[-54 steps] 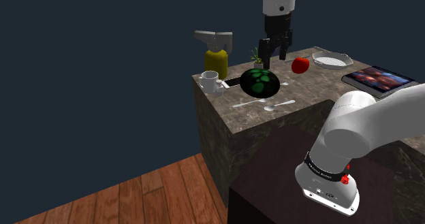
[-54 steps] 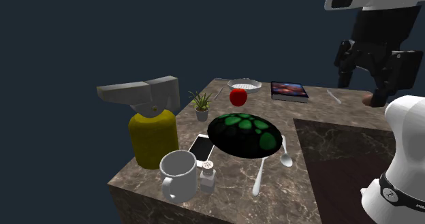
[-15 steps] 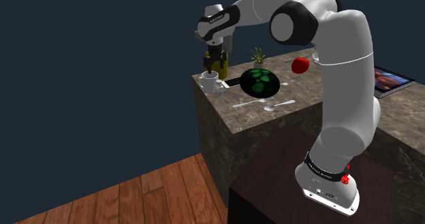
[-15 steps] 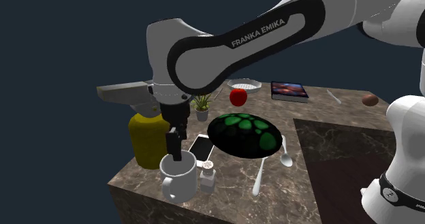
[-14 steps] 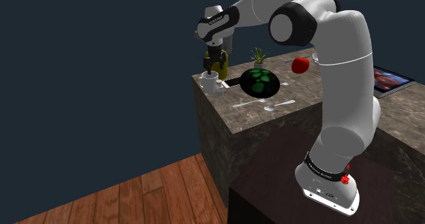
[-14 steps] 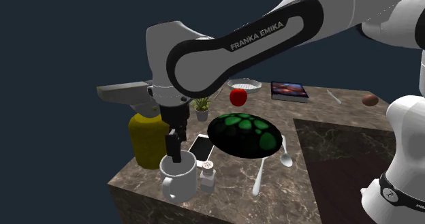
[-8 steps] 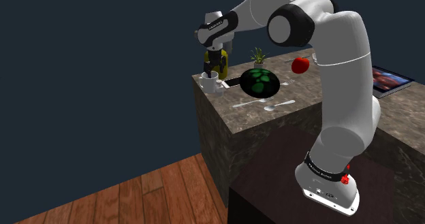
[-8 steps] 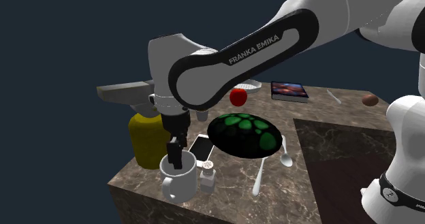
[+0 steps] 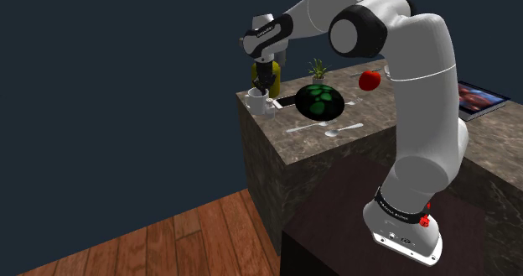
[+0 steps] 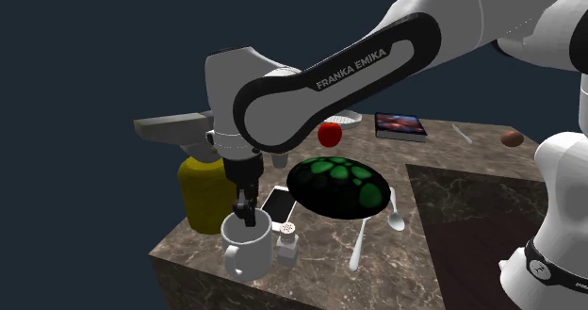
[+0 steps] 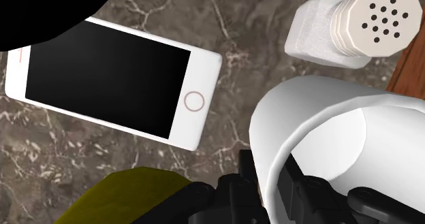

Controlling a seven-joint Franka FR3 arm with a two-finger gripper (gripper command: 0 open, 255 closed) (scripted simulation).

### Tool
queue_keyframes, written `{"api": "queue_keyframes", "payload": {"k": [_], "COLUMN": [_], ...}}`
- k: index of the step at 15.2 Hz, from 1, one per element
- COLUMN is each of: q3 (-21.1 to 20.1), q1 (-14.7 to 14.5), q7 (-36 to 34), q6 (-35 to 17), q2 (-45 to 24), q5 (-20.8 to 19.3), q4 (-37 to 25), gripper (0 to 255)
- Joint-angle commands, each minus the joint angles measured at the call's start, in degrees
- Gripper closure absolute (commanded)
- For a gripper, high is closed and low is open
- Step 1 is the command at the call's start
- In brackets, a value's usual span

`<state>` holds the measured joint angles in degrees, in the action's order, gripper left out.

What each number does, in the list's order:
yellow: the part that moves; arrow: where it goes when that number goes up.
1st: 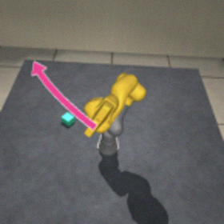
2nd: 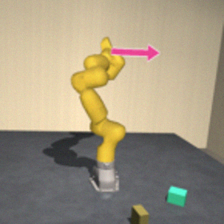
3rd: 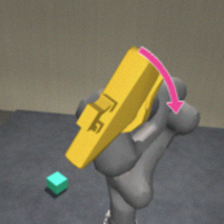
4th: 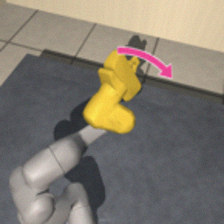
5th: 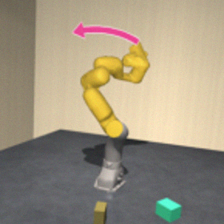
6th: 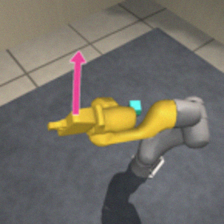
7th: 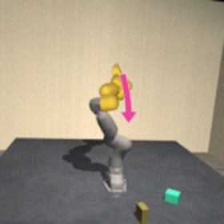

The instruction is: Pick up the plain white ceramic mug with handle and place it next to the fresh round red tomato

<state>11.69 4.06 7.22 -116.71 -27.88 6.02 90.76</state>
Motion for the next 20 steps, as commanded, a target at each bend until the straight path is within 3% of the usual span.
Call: {"api": "queue_keyframes", "payload": {"k": [1, 7, 20], "q3": [0.0, 0.0, 0.4], "q1": [0.0, 0.0, 0.0], "q7": [0.0, 0.0, -0.5], "q6": [0.0, 0.0, 8.6], "q2": [0.0, 0.0, 2.8], "q5": [0.0, 0.0, -0.8], "q4": [0.0, 0.0, -5.9], "gripper": [255, 255, 255]}}
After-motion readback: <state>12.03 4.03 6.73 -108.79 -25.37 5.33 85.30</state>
